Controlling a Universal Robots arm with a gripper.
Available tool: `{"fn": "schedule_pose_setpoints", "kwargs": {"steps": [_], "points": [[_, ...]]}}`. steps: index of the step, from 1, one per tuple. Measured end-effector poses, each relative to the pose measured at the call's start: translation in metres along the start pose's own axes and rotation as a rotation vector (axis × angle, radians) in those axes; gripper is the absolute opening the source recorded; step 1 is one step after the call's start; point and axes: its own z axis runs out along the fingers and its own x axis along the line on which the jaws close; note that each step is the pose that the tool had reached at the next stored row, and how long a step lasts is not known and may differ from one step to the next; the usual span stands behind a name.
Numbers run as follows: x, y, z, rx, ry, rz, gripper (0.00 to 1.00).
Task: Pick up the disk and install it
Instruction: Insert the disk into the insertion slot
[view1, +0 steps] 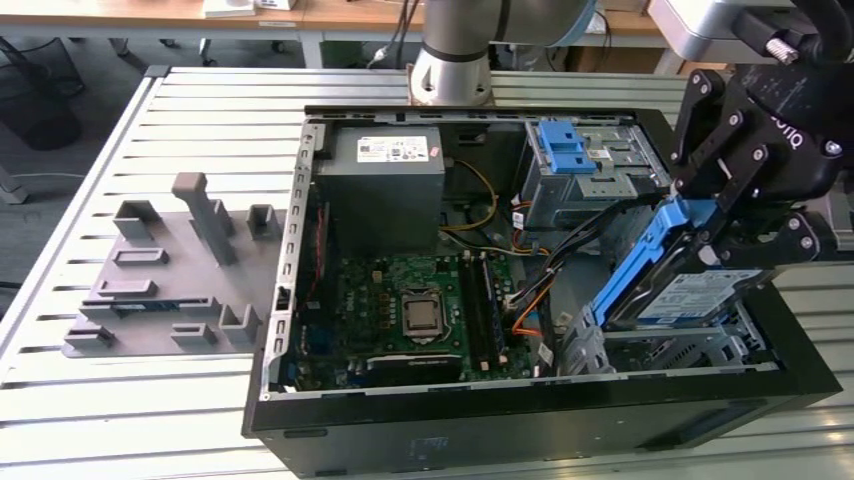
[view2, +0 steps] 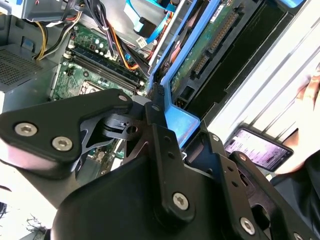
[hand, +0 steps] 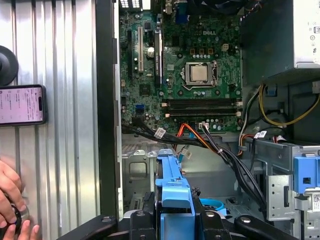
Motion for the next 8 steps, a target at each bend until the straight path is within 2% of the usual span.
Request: {"fn": "schedule_pose_setpoints", "kwargs": {"steps": [8], "points": [[0.0,0.0,0.0007,0.0,-0.0002,0.0,0.36]]}}
